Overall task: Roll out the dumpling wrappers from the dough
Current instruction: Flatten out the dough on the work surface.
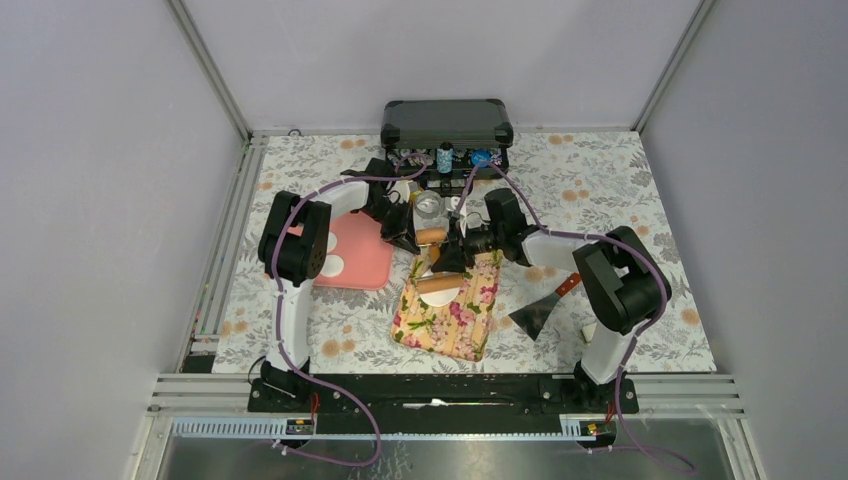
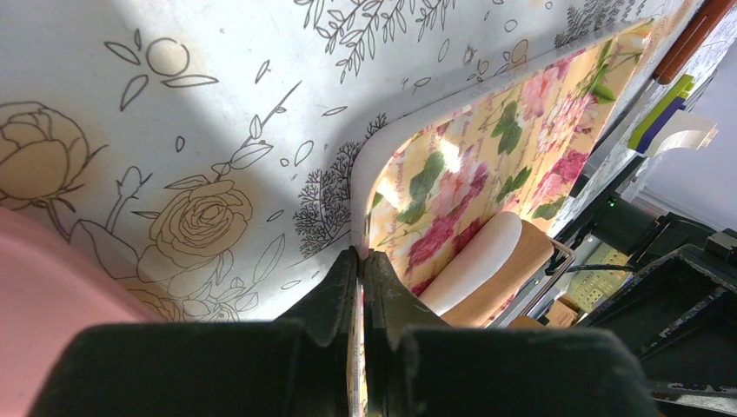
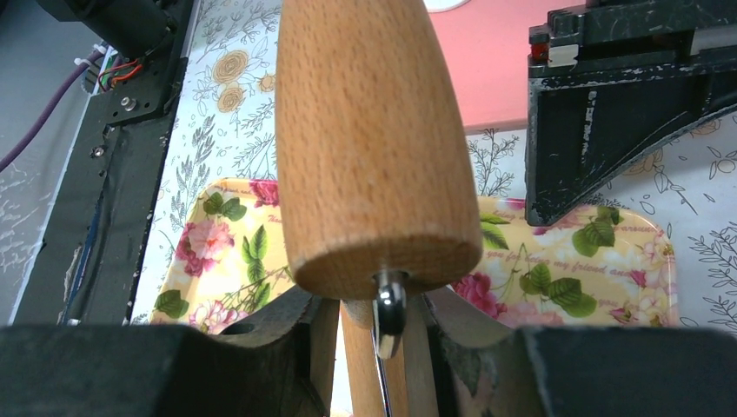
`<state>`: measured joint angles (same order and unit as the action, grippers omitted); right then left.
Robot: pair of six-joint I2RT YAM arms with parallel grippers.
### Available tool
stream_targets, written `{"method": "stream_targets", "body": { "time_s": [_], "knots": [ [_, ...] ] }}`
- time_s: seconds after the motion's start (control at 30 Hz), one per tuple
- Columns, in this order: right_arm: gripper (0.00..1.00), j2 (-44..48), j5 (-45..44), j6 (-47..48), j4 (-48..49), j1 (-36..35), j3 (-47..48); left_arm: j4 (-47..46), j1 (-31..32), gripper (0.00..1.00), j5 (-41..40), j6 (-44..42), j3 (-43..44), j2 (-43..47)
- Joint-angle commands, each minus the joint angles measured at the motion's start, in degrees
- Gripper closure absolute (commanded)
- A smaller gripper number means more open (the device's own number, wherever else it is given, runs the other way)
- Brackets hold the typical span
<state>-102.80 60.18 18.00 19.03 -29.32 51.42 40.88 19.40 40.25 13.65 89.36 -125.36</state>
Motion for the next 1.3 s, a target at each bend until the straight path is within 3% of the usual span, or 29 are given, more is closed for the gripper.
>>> {"method": "stream_targets", "body": {
  "time_s": [0.0, 1.27],
  "knots": [
    [1.00, -3.6, -4.0, 3.3, -13.7, -1.8, -5.7, -2.1, -1.6, 1.00, 2.5, 1.3, 0.6, 1.5],
    [1.00, 4.4, 1.2, 17.1, -14.2, -4.2, -13.9, -2.2, -1.7, 1.00, 1.3, 1.6, 0.3, 1.5]
  ]
}}
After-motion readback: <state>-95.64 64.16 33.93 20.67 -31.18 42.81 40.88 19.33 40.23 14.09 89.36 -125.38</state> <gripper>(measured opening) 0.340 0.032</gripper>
